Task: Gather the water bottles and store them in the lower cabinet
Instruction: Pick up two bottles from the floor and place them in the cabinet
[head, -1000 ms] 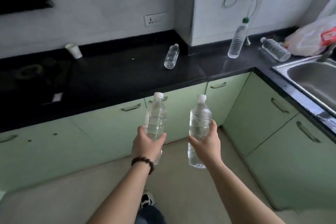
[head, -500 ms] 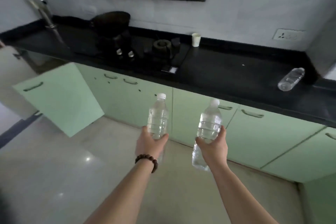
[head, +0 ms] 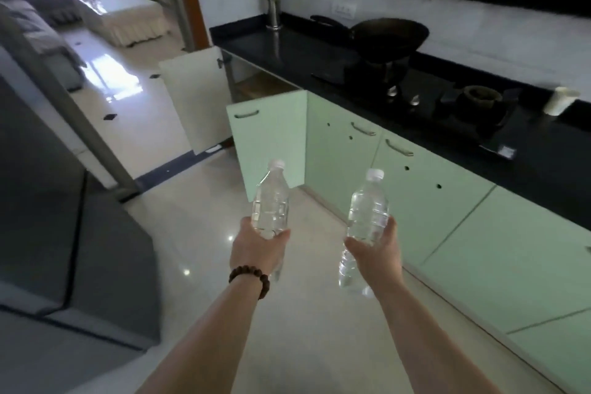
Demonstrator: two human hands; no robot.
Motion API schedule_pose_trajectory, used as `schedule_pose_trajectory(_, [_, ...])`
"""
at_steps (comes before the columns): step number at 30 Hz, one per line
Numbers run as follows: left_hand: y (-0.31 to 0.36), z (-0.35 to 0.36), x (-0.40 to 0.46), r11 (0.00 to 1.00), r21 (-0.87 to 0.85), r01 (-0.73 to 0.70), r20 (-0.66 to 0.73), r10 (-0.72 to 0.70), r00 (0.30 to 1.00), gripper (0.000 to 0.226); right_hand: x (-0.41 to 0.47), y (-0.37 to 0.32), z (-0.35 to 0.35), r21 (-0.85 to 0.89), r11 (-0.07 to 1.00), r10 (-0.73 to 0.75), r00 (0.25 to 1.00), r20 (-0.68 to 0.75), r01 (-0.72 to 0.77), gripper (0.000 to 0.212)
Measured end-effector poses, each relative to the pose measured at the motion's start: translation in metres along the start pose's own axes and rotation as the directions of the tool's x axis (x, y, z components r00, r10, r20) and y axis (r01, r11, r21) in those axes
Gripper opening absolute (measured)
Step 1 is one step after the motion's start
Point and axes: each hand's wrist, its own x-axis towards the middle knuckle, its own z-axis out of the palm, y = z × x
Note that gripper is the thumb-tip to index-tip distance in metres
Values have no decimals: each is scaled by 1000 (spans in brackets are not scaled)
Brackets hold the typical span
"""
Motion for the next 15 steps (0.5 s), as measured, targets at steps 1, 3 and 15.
schedule_pose_trajectory(1, [-8,-18,13,1000,-22,22,-26,-23,999,40,-1,-9,22,-5,1000,-15,999,34,16,65])
schedule_pose_trajectory(3, [-21,-48,35,997,-48,55,-76,-59,995,40,-1,-27,62,-6,999,-44,994,98,45,62])
schedule_pose_trajectory(15, [-63,-121,198,976,-156,151,-107,-168,980,52,69,-111,269,-64,980,-165,948,273,189,79])
